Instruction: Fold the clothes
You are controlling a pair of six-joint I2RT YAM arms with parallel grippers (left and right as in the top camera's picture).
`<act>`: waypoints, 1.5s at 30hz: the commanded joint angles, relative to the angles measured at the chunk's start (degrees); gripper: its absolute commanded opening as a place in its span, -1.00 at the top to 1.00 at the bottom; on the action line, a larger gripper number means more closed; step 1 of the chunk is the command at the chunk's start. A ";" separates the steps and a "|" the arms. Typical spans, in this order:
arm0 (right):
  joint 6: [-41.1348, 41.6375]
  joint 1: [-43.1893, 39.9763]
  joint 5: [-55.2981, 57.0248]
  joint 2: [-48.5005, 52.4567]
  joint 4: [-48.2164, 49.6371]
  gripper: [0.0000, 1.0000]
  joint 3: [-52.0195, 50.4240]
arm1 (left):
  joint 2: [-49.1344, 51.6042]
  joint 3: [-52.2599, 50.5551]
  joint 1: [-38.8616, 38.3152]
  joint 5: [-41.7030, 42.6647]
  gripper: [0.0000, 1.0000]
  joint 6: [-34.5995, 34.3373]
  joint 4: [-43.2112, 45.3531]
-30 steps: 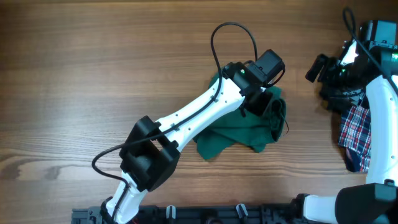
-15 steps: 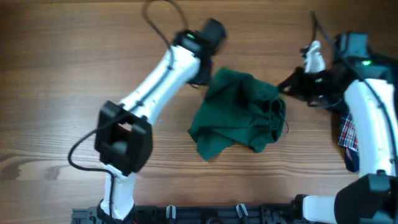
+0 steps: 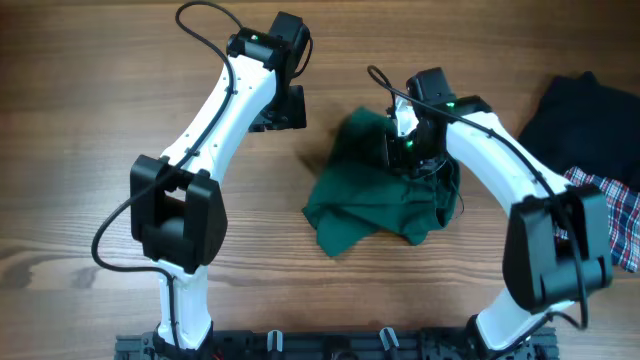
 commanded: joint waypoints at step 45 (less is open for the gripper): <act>17.81 -5.05 15.41 -6.84 -9.38 0.91 -0.31 | -2.16 0.90 0.00 0.72 -0.22 0.13 3.74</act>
